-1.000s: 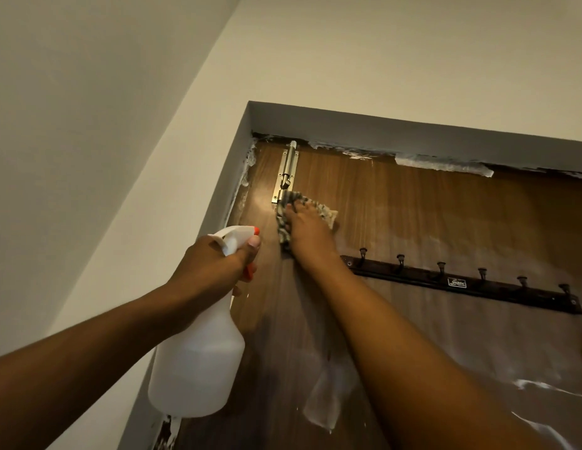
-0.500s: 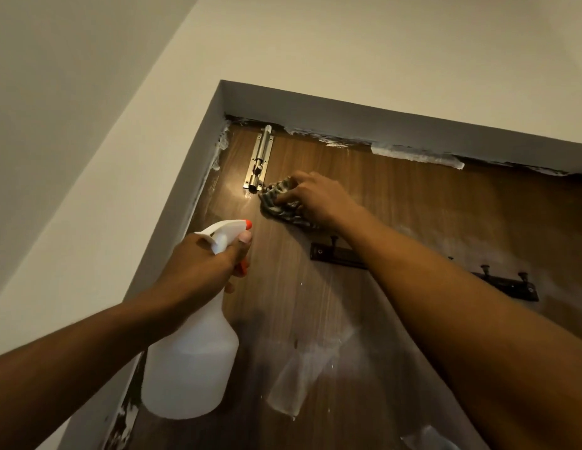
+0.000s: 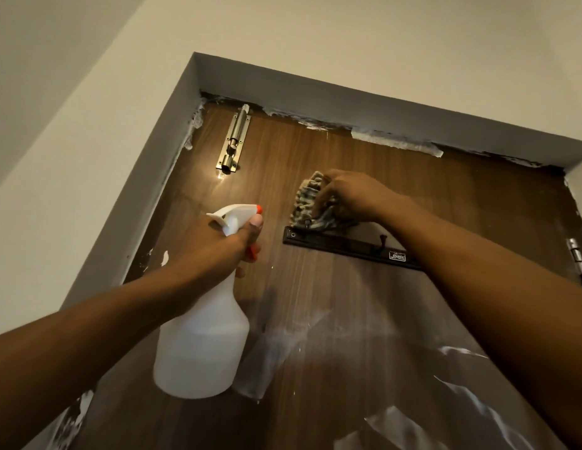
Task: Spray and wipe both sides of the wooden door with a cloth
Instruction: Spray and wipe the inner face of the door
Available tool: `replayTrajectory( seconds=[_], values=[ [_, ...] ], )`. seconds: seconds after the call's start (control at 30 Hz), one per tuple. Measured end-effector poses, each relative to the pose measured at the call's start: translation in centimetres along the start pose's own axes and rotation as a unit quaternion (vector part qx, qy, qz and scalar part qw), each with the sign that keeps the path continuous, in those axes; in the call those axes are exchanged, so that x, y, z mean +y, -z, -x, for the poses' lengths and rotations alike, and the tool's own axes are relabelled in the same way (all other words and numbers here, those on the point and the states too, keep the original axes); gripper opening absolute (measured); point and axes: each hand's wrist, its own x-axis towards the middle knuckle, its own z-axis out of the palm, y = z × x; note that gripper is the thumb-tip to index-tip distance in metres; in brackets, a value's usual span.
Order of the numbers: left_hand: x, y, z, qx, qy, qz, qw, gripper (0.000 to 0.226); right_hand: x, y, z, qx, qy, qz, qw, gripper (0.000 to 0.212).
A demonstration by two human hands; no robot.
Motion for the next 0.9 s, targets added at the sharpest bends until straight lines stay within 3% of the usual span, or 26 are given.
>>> replayTrajectory(
  seconds=[0.17,0.27,0.43,0.6,0.67,0.77,0.9],
  values=[
    [0.4,0.0,-0.1,0.016,-0.005,-0.005,1.0,0.046,-2.3,-1.5,-1.5,0.026,-0.001,-0.096,0.995,0.029],
    [0.5,-0.9,0.2,0.02,0.007,-0.003,1.0,0.039,-0.7,-0.9,0.0,-0.001,-0.019,-0.086,0.996,0.029],
    [0.8,-3.5,0.5,-0.017,0.017,-0.003,1.0,0.066,2.5,-0.4,2.6,-0.033,-0.083,-0.107,0.99,0.031],
    [1.9,-4.9,0.7,-0.025,-0.01,-0.016,1.0,0.067,3.2,-0.9,2.3,0.009,-0.128,-0.169,0.977,0.027],
    [2.3,-5.1,0.7,-0.018,-0.01,-0.023,1.0,0.056,2.7,-1.2,1.7,0.05,-0.144,-0.185,0.971,0.025],
    [2.8,-5.6,0.9,-0.005,-0.001,-0.026,1.0,0.043,2.3,-1.6,0.9,0.096,-0.133,-0.146,0.976,0.021],
    [3.0,-6.2,1.4,0.01,-0.014,-0.027,0.999,0.045,3.2,-1.7,2.2,0.062,-0.067,-0.25,0.964,0.021]
  ],
)
